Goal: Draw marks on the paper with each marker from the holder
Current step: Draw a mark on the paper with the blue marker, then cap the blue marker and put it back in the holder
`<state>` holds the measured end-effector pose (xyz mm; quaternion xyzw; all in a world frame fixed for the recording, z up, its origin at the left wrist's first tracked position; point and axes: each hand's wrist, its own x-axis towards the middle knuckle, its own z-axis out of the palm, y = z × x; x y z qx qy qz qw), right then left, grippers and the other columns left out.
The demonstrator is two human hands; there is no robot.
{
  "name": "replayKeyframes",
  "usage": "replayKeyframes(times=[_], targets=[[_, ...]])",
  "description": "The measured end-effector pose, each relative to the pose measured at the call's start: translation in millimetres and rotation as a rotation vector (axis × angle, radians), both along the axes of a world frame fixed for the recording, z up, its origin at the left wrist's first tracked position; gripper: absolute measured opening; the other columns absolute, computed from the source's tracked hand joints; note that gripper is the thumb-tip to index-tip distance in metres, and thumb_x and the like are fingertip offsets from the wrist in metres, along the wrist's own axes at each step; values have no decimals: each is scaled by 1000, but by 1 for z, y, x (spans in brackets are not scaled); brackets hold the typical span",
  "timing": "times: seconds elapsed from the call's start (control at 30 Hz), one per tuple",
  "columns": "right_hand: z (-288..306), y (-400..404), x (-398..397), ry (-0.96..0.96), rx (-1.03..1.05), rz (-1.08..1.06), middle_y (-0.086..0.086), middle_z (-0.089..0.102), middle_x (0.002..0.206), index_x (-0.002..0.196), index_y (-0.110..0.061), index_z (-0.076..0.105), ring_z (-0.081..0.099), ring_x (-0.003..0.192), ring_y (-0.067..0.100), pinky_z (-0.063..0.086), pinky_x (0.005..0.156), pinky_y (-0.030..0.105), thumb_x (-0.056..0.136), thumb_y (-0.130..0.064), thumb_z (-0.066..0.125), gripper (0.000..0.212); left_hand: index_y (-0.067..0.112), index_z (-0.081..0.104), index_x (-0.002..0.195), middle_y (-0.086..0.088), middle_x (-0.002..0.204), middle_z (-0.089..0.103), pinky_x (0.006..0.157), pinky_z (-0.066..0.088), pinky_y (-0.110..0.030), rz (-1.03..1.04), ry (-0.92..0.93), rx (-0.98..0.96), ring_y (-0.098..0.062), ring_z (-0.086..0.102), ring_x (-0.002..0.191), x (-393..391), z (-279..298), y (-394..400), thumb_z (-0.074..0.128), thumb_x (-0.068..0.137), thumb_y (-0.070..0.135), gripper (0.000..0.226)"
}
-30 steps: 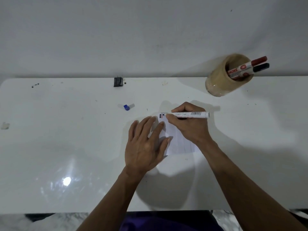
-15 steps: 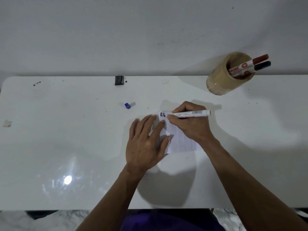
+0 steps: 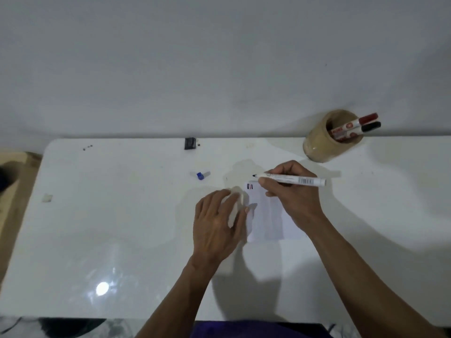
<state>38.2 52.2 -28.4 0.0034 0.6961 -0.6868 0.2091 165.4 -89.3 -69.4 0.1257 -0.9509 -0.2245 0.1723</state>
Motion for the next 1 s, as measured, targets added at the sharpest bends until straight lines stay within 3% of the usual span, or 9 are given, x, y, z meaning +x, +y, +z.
replayKeyframes(times=[0.17,0.33,0.5,0.63,0.77,0.9,1.0], targets=[[20,-7,8,-51,-106,-41,5,74,90,81,-8,69,72,79,16,61,66,31,81,8,78,18,15,62,124,-10,118,65,90,48,-42,228,-67,6,-29,57,112,-16,24,-41,65,93,27,33],[25,-17,17,-96,-115,-52,7,76,90,91,-9,70,73,81,22,62,67,34,85,4,76,15,17,62,127,-7,116,61,89,50,-43,174,-408,67,-30,56,112,-38,33,-73,59,97,24,31],[28,-18,22,-99,-82,-79,7,77,87,101,0,61,76,83,28,62,68,37,90,1,72,15,5,67,92,-11,96,60,72,49,-39,115,-483,0,-32,61,93,-43,30,-82,55,98,14,16],[36,-21,28,-121,-90,-110,8,78,92,104,-4,63,78,85,26,64,66,33,97,-10,66,10,3,63,89,-14,95,61,67,42,-34,163,-556,7,-34,63,86,-39,31,-90,55,98,8,13],[54,-32,37,-86,-110,-119,6,79,93,101,-9,66,78,86,25,63,66,32,102,-18,59,11,4,70,93,-10,86,72,66,43,-29,226,-389,298,-28,64,78,-25,52,-90,59,96,10,13],[75,-47,52,2,-119,-129,7,78,92,101,-9,67,78,83,22,63,66,32,98,-18,65,10,20,72,86,7,78,73,59,45,-7,262,-166,621,-5,66,70,-2,86,-81,71,90,16,6],[91,-58,66,38,-152,-142,7,79,89,105,-6,64,78,82,23,61,64,29,97,-16,66,13,20,73,87,8,79,72,49,40,-10,258,-29,859,-2,54,51,14,104,-76,71,90,15,6]])
